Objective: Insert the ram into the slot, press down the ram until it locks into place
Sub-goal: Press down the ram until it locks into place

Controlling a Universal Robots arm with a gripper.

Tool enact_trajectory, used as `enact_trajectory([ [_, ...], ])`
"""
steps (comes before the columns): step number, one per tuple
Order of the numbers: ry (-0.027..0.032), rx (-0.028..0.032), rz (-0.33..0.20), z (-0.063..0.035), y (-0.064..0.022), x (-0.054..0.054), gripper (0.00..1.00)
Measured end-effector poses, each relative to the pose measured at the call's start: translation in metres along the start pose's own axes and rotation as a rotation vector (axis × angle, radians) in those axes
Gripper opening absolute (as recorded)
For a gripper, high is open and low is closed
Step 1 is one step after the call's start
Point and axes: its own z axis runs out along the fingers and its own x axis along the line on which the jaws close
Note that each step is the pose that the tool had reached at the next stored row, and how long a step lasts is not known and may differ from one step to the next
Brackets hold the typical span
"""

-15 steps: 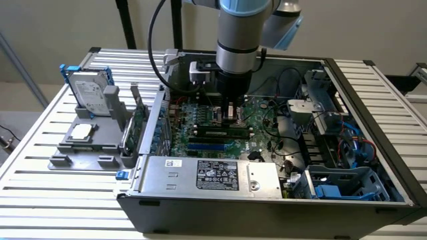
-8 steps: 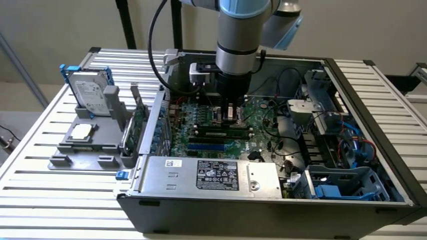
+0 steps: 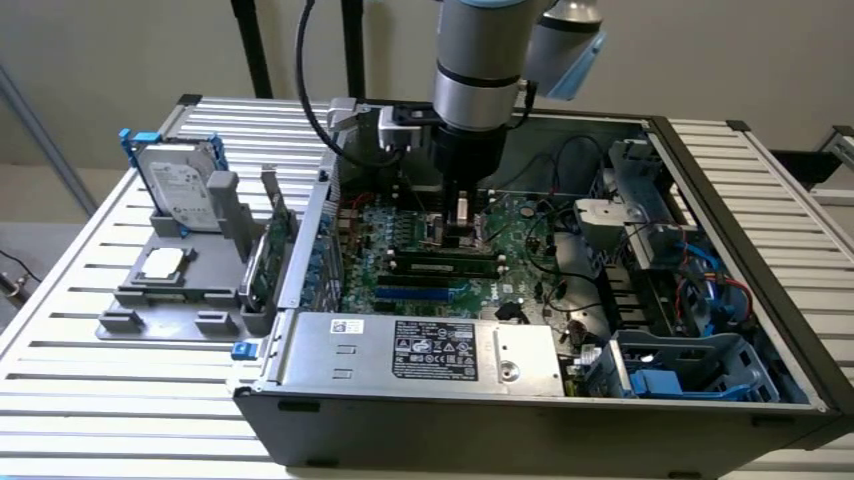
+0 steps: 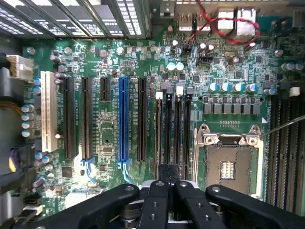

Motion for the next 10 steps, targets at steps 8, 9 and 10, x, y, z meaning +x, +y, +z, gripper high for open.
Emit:
enact_trajectory([
  [8,-0.0002,-0.0011,0.0,-0.0077,-0.0006,0.0002,0.11],
  [9,-0.0002,-0.0011,0.0,-0.0077,-0.0006,0.0002,0.11],
  [10,-0.0002,-0.0011,0.0,-0.0077,-0.0006,0.0002,0.11],
])
